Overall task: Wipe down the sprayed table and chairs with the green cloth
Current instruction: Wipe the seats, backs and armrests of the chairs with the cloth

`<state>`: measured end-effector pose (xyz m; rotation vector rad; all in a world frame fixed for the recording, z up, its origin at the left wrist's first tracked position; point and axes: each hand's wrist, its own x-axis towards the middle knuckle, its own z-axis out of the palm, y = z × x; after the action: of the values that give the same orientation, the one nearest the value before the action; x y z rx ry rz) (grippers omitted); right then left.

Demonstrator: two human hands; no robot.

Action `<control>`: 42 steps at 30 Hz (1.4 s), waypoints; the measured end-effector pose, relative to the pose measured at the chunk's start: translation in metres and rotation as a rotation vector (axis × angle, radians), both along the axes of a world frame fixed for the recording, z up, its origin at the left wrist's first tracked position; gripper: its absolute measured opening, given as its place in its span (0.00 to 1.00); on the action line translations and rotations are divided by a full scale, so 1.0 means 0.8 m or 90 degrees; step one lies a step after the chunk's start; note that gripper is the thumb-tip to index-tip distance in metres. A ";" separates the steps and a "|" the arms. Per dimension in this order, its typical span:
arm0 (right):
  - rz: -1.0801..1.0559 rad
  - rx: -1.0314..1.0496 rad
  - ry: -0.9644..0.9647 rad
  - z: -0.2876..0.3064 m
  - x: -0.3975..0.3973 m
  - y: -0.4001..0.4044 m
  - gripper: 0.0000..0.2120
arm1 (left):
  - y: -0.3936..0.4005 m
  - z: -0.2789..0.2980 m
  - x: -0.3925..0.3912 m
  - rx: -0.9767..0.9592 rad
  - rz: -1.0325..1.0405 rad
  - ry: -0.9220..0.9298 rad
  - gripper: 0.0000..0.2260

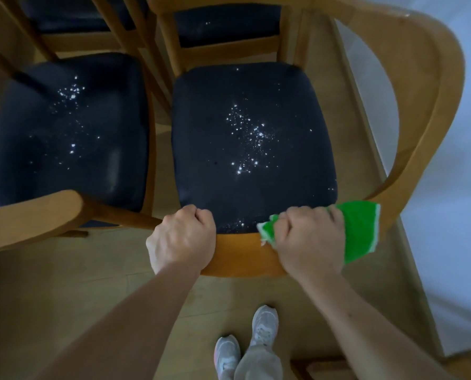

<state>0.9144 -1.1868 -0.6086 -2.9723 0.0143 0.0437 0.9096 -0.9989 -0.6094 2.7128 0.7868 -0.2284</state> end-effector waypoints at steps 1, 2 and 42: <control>0.000 0.009 0.002 0.000 -0.009 0.020 0.19 | 0.000 0.001 0.000 0.001 0.000 0.002 0.16; 0.000 0.022 0.003 0.001 -0.017 0.040 0.19 | -0.001 0.001 0.000 0.006 0.001 0.004 0.15; 0.077 0.038 0.028 0.002 0.044 -0.111 0.19 | -0.001 0.006 0.002 0.032 -0.007 0.039 0.15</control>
<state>0.9493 -1.2759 -0.6068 -2.9084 -0.1576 0.1225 0.9109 -0.9994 -0.6043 2.7693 0.8049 -0.3002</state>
